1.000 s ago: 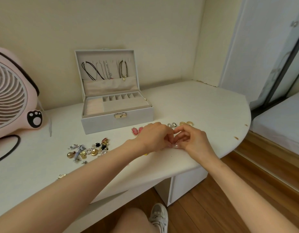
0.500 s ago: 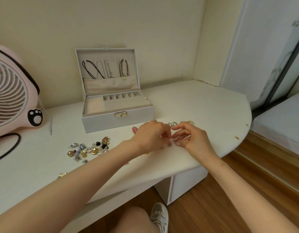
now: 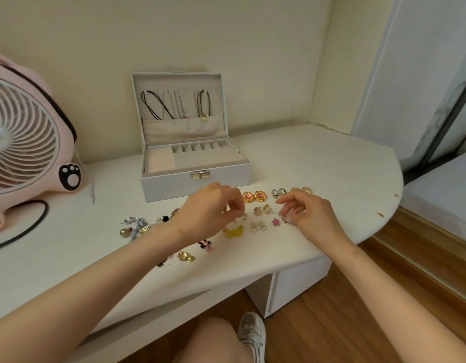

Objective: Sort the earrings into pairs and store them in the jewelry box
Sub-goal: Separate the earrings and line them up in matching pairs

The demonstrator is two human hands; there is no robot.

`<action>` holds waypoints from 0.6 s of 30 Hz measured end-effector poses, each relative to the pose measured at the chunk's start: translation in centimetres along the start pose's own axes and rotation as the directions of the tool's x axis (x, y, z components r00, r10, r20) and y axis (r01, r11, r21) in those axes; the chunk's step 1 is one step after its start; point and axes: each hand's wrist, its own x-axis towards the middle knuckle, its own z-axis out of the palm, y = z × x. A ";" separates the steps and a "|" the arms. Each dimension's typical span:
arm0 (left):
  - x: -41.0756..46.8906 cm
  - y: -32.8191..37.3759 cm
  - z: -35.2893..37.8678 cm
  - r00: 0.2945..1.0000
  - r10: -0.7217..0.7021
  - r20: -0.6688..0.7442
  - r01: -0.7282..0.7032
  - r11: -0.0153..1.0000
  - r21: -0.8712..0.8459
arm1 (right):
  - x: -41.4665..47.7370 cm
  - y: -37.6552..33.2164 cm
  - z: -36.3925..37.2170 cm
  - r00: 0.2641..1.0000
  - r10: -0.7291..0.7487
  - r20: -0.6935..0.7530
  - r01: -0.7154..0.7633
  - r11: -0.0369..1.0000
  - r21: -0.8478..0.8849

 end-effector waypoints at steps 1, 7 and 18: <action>-0.1 -0.1 -0.1 1.000 0.000 -0.002 0.000 1.000 -0.004 | -0.2 0.0 0.0 1.000 0.001 0.000 -0.001 1.000 0.004; -1.0 -1.1 -0.3 1.000 0.005 -0.017 -0.005 1.000 -0.015 | -0.3 -0.4 -0.1 0.999 -0.005 -0.034 0.003 0.999 -0.050; -4.2 -5.5 -3.5 0.994 -0.106 -0.006 0.106 0.994 0.024 | -1.3 -5.7 3.1 0.970 -0.232 0.075 0.234 0.972 -0.009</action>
